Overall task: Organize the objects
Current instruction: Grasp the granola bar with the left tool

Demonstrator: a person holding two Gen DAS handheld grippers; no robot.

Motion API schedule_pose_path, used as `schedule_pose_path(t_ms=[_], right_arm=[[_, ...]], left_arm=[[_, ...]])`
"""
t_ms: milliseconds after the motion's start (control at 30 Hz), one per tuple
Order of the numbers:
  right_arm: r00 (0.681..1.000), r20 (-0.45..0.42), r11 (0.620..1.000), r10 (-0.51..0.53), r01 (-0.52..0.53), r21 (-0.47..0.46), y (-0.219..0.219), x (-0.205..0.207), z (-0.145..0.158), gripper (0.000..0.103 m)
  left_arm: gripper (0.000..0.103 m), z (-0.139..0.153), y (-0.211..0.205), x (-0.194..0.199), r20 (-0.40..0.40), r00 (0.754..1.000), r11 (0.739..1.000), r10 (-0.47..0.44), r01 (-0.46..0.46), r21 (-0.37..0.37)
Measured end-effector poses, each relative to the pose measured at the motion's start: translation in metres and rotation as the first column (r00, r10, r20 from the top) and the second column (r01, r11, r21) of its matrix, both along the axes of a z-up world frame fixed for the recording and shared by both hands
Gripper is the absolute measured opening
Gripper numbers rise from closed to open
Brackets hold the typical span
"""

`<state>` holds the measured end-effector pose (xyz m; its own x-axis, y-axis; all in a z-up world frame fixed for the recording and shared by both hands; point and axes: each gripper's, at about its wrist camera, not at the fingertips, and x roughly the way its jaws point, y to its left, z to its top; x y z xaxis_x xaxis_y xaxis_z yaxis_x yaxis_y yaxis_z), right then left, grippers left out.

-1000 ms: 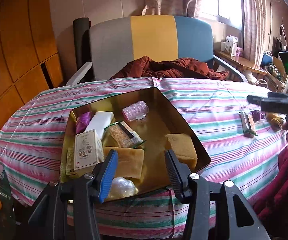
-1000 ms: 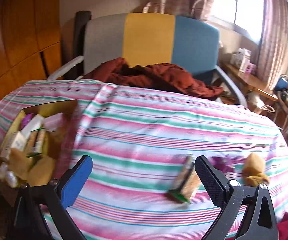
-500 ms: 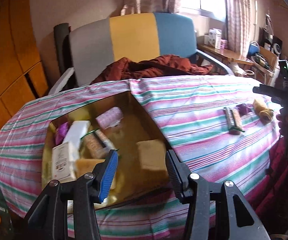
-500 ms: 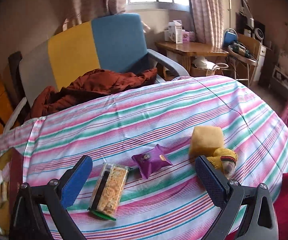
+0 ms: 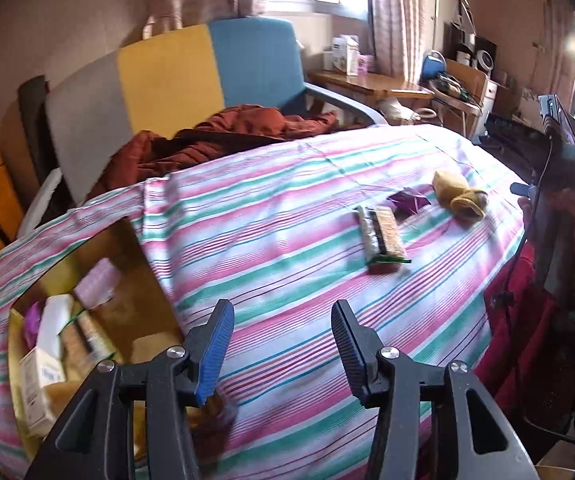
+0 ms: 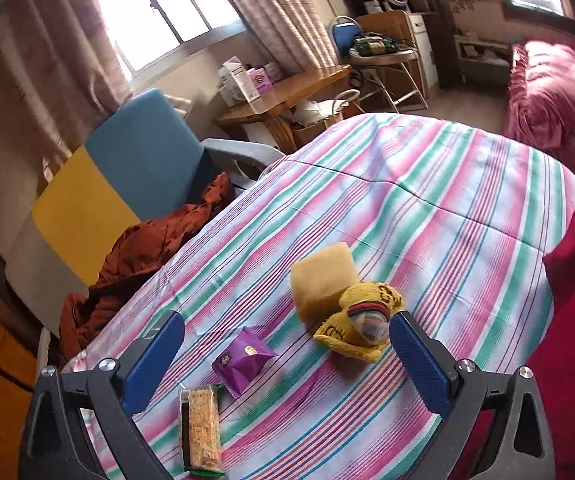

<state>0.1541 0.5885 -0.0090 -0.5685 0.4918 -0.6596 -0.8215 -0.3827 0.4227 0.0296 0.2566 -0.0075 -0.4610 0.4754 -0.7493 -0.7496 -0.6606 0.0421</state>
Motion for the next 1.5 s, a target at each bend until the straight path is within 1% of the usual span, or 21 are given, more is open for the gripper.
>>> schedule_pose_path(t_ms=[100,200,267,333,400,500,633,733,833,1000,1100,1167,1200,1267,1333,1367,1400,1433,1500], right_arm=[[0.999,-0.033,0.998,-0.033,0.031,-0.056,0.010,0.008,-0.005,0.103],[0.996,-0.075,0.995,-0.041,0.034,-0.096,0.015,0.014,-0.008,0.103],[0.994,-0.093,0.993,-0.054,0.044,-0.106,0.017,0.017,-0.008,0.103],[0.991,-0.118,0.992,-0.060,0.046,-0.121,0.019,0.020,-0.009,0.103],[0.986,-0.147,0.989,-0.076,0.056,-0.136,0.022,0.026,-0.010,0.103],[0.973,-0.204,0.984,-0.111,0.078,-0.162,0.026,0.036,-0.012,0.103],[0.958,-0.253,0.972,-0.134,0.077,-0.222,0.033,0.041,-0.020,0.103],[0.950,-0.274,0.965,-0.150,0.081,-0.249,0.035,0.045,-0.024,0.103],[0.949,-0.277,0.962,-0.153,0.078,-0.262,0.037,0.045,-0.027,0.103],[0.959,-0.257,0.951,-0.118,0.035,-0.307,0.041,0.030,-0.037,0.103],[0.970,-0.228,0.953,-0.087,0.015,-0.302,0.039,0.022,-0.039,0.103],[0.976,-0.212,0.954,-0.055,-0.011,-0.300,0.037,0.016,-0.040,0.103],[0.978,-0.203,0.954,-0.040,-0.023,-0.300,0.036,0.012,-0.041,0.103],[0.982,-0.187,0.953,-0.018,-0.039,-0.300,0.035,0.008,-0.042,0.103],[0.986,-0.165,0.954,-0.010,-0.040,-0.296,0.034,0.005,-0.043,0.103],[0.988,-0.156,0.954,-0.003,-0.044,-0.296,0.034,0.004,-0.043,0.103],[0.990,-0.144,0.955,0.004,-0.047,-0.294,0.033,0.002,-0.044,0.103],[0.991,-0.133,0.956,0.012,-0.050,-0.290,0.032,0.000,-0.044,0.103],[0.994,-0.105,0.959,0.040,-0.068,-0.275,0.029,-0.005,-0.043,0.103]], left_arm=[[0.051,-0.009,0.023,-0.002,0.039,0.998,0.999,-0.053,0.053,-0.005],[0.052,-0.018,0.046,-0.003,0.077,0.993,0.996,-0.085,0.086,-0.008],[0.056,-0.025,0.062,-0.004,0.090,0.991,0.994,-0.103,0.105,-0.018],[0.066,-0.031,0.078,-0.006,0.112,0.986,0.991,-0.126,0.129,-0.021],[0.070,-0.038,0.094,-0.008,0.135,0.980,0.988,-0.147,0.151,-0.021],[0.071,-0.045,0.115,-0.010,0.148,0.974,0.984,-0.171,0.176,-0.021],[0.080,-0.055,0.145,-0.014,0.154,0.968,0.978,-0.197,0.205,-0.037],[0.081,-0.064,0.165,-0.018,0.143,0.969,0.975,-0.204,0.215,-0.063],[0.081,-0.074,0.181,-0.025,0.146,0.968,0.973,-0.204,0.216,-0.075],[0.081,-0.091,0.200,-0.037,0.161,0.965,0.970,-0.208,0.225,-0.093],[0.080,-0.103,0.204,-0.047,0.188,0.962,0.971,-0.197,0.218,-0.097],[0.075,-0.111,0.202,-0.055,0.212,0.962,0.976,-0.174,0.197,-0.095],[0.073,-0.111,0.199,-0.056,0.198,0.964,0.978,-0.176,0.194,-0.077],[0.068,-0.111,0.197,-0.056,0.188,0.965,0.977,-0.182,0.199,-0.079],[0.060,-0.111,0.193,-0.057,0.176,0.967,0.977,-0.183,0.199,-0.079],[0.058,-0.111,0.191,-0.059,0.181,0.967,0.978,-0.179,0.194,-0.073],[0.053,-0.110,0.189,-0.060,0.187,0.967,0.980,-0.173,0.188,-0.067],[0.051,-0.109,0.186,-0.062,0.193,0.967,0.981,-0.167,0.182,-0.065],[0.050,-0.109,0.181,-0.062,0.201,0.966,0.981,-0.162,0.179,-0.070]])
